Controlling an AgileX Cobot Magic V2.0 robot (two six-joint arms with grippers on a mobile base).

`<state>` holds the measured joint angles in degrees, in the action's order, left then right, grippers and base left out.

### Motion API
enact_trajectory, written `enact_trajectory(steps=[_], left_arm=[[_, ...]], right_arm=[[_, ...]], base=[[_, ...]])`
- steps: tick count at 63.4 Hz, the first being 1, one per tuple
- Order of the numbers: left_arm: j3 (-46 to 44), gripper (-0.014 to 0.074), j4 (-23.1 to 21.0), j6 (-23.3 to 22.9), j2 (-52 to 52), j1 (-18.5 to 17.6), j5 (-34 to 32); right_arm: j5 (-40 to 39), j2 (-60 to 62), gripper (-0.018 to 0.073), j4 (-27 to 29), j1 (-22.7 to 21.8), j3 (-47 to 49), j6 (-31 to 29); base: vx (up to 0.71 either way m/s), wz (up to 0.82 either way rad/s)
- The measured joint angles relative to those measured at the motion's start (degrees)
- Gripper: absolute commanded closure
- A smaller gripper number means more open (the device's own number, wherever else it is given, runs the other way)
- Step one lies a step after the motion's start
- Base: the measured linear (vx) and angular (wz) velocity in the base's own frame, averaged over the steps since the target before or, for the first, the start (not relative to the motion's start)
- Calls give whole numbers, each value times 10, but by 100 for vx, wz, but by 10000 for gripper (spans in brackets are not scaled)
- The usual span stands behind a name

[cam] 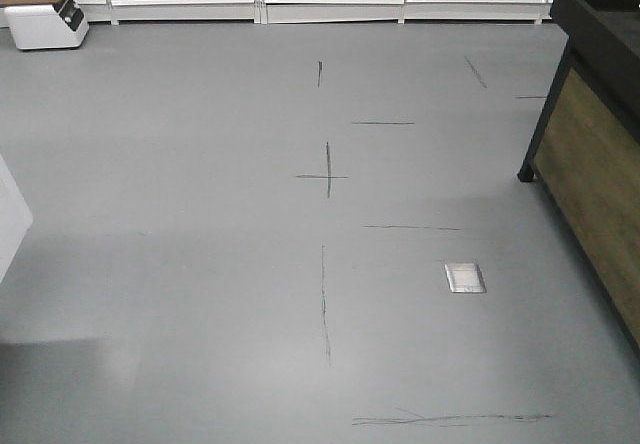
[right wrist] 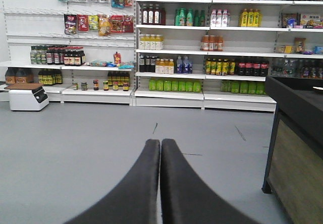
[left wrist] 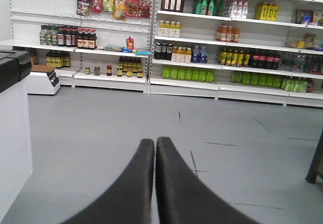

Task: Pick three apples into basket with both arms
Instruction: 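Drive the base forward across the grey floor toward the fruit tables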

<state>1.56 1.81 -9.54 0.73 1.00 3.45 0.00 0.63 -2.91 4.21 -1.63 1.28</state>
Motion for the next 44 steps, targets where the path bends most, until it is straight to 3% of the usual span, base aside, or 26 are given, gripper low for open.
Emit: enact_trajectory(steps=[44], left_arm=[[0,603,0,0,0,0,0]], right_arm=[[0,0,568,0,0,0,0]], base=[[9,2]])
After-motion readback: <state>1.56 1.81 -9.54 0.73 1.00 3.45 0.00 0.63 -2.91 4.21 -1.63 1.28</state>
